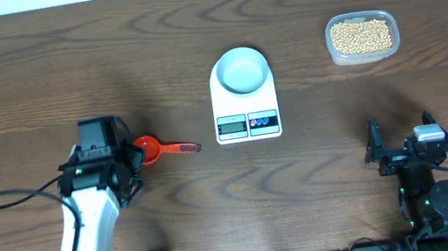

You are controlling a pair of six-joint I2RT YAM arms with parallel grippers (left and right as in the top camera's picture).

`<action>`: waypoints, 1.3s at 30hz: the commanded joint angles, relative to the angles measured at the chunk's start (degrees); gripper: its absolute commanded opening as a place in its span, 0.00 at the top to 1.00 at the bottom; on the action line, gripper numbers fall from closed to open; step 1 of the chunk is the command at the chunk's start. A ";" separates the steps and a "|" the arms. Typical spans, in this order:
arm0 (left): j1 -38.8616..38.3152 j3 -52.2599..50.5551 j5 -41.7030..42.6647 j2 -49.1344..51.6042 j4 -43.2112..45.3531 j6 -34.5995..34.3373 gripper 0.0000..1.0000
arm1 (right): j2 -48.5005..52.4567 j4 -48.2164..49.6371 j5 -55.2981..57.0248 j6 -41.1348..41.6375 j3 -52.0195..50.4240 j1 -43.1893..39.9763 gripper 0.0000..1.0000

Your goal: Scoop item into bowl and weigh 50g on scale

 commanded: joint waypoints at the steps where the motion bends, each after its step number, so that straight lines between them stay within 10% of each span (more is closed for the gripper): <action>1: -0.02 0.68 -1.09 4.39 1.55 -5.99 0.23 | -0.04 -0.26 0.02 -0.66 -0.09 0.39 0.01; 22: -4.22 0.68 3.41 19.87 15.13 -10.99 0.37 | -0.04 -0.26 0.00 -0.66 -0.09 0.39 0.01; 34: -4.20 0.68 3.41 19.87 15.34 -10.93 0.93 | -0.04 -0.26 0.00 -0.66 -0.09 0.39 0.01; 39: -4.20 0.68 3.72 19.87 15.37 -9.94 0.92 | -0.04 -0.28 0.00 -0.66 -0.09 0.39 0.01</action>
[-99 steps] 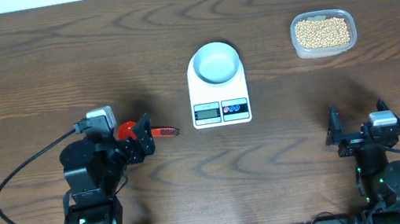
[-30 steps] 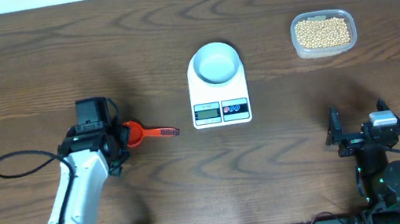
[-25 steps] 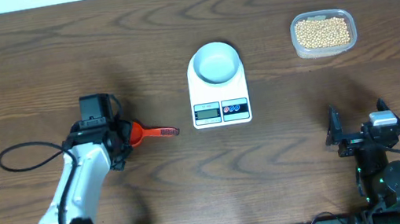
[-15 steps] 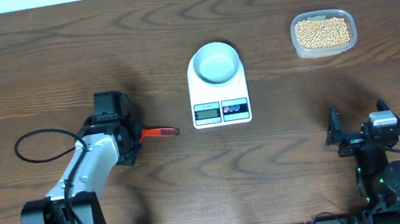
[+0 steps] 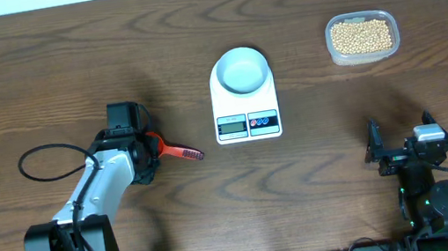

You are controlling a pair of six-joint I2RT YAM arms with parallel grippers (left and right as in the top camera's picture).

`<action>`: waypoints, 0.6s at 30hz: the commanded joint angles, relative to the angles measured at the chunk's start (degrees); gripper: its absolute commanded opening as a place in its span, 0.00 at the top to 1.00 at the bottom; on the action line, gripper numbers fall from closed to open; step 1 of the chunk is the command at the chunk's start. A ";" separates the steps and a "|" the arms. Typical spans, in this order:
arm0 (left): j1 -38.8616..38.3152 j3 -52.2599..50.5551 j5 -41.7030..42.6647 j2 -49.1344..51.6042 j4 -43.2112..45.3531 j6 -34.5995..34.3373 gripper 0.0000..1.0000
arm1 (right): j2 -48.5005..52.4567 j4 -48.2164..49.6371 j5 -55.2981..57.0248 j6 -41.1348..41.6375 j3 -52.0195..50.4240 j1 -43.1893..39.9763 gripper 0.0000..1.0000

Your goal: Scoop item into bowl and weigh 50g on scale

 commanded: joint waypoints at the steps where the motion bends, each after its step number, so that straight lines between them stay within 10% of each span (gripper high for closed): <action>1: -0.02 0.68 0.04 0.37 0.04 1.03 0.92 | -0.02 -0.26 0.00 -0.68 -0.09 0.39 0.01; 18: 3.32 0.70 0.96 -14.40 0.02 1.03 0.93 | 0.00 -0.26 0.02 -0.68 -0.09 0.39 0.01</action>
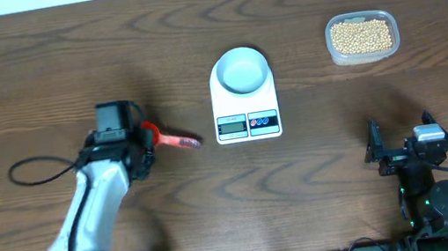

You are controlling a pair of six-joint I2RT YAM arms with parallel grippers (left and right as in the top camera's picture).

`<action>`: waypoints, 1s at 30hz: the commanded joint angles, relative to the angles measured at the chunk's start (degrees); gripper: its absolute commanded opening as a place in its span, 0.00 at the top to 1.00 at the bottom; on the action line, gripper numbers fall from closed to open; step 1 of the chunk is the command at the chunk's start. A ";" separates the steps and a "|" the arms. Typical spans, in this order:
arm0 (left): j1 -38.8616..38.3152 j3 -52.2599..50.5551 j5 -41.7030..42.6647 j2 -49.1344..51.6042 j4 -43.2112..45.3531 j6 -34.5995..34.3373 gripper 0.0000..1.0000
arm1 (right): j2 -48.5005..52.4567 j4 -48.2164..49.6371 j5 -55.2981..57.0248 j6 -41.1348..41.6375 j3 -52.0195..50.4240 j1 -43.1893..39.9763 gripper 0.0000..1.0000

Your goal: Scoop item into bowl and weigh 50g on scale

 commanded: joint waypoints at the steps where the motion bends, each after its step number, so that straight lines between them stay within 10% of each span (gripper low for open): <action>1: 2.19 0.70 -1.03 -6.62 -0.79 0.35 0.93 | 0.00 -0.26 0.02 -0.68 -0.09 0.39 0.01; 13: 2.89 0.70 2.14 -16.55 0.68 -23.54 0.92 | 0.00 -0.28 0.02 -0.68 -0.09 0.39 0.01; 30: 2.10 0.70 2.16 -14.16 11.74 -24.33 0.93 | 0.00 -0.26 0.02 -0.68 -0.09 0.39 0.01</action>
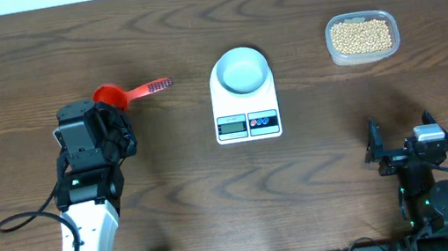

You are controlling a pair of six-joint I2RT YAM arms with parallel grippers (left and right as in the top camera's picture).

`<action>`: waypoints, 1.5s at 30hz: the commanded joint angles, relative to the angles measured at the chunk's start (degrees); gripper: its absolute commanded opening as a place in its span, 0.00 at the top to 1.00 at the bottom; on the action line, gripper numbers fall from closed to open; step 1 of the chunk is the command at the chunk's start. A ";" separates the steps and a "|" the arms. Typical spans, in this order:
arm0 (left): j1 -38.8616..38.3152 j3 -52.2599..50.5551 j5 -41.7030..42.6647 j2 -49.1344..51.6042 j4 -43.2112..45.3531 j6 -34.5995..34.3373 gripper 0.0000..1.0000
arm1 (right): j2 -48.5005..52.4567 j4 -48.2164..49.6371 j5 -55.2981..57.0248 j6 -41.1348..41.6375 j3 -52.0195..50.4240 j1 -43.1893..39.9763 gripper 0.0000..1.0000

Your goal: Scoop item into bowl and weigh 50g on scale

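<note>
The red scoop (110,95) is at the left rear of the table, its handle pointing right toward the scale. My left gripper (108,112) is right below the scoop's cup and appears shut on it. The white scale (248,124) stands in the middle with the pale blue bowl (243,71) on it. A clear tub of beans (361,36) sits at the back right. My right gripper (373,144) rests near the front right, its fingers apart and nothing between them.
The left arm's black cable (24,219) loops over the table at the front left. The table's back edge meets a white wall. Bare wood lies between the scale and the tub.
My left gripper has moved back and to the left with the scoop, from beside the scale's display to the left rear. The scoop's handle now points right and slightly back. The right arm is unchanged.
First my left gripper stood at the scoop's cup, left of the scale. It then shifted slightly right with the scoop, and afterwards slightly back. Now the scoop is at the left rear in that gripper. Bowl, scale, tub and right arm have stayed put.
</note>
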 commanded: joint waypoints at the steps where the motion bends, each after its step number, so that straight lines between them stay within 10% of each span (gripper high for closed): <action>1: -0.61 0.70 0.33 0.31 0.37 -0.31 0.93 | -0.02 -0.26 0.02 -0.68 -0.09 0.39 0.01; 15: -12.68 0.70 -0.72 0.33 0.39 0.20 0.93 | 3.04 15.45 -13.55 13.88 -0.09 0.39 0.01; 26: -13.57 0.70 -2.93 0.35 0.85 3.78 0.93 | 37.31 28.35 -21.84 14.80 14.75 0.39 0.01; 33: -17.64 0.70 -2.89 0.37 1.07 5.07 0.93 | 62.84 30.05 -51.78 13.53 31.69 0.39 0.01; 39: -19.21 0.70 -1.77 2.51 1.79 -3.30 0.93 | 69.99 45.92 -74.77 16.48 32.89 0.39 0.01; 45: -19.21 0.70 5.18 7.32 9.44 -6.05 0.93 | 70.12 46.99 -69.09 16.33 32.89 0.79 0.01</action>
